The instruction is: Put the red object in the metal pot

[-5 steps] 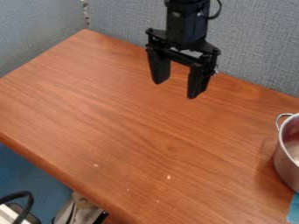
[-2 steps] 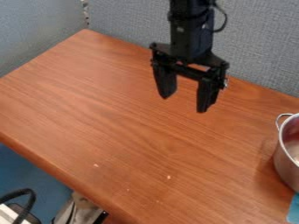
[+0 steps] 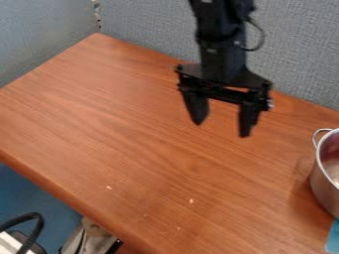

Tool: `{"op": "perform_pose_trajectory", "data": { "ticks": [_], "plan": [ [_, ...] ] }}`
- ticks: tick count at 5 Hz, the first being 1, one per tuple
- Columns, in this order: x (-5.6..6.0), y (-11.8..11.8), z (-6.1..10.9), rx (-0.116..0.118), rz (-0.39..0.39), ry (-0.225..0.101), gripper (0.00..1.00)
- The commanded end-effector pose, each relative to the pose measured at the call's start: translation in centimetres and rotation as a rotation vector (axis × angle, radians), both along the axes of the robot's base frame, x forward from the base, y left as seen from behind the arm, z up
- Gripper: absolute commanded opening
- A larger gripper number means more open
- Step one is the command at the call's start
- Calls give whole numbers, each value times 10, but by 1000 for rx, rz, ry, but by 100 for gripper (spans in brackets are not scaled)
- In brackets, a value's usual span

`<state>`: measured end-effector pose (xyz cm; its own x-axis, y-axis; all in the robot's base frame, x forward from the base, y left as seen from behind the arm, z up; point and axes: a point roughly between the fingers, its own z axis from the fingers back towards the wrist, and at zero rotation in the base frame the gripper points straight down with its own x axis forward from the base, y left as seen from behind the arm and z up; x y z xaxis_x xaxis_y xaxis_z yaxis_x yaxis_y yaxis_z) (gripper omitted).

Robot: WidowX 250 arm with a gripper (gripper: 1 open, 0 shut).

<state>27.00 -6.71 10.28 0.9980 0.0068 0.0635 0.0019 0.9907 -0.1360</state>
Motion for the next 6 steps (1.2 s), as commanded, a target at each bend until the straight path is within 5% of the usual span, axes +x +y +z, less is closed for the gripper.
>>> {"op": "perform_pose_trajectory", "data": {
  "ticks": [1, 2, 3, 5, 6],
  "plan": [
    [17, -27, 1, 5, 87, -70, 0],
    [23, -41, -5, -13, 43, -55, 100],
    [19, -39, -7, -32, 13, -38, 100],
    [29, -23, 4, 51, 36, -77, 100],
    [35, -15, 12, 91, 47, -100, 0]
  ]
}}
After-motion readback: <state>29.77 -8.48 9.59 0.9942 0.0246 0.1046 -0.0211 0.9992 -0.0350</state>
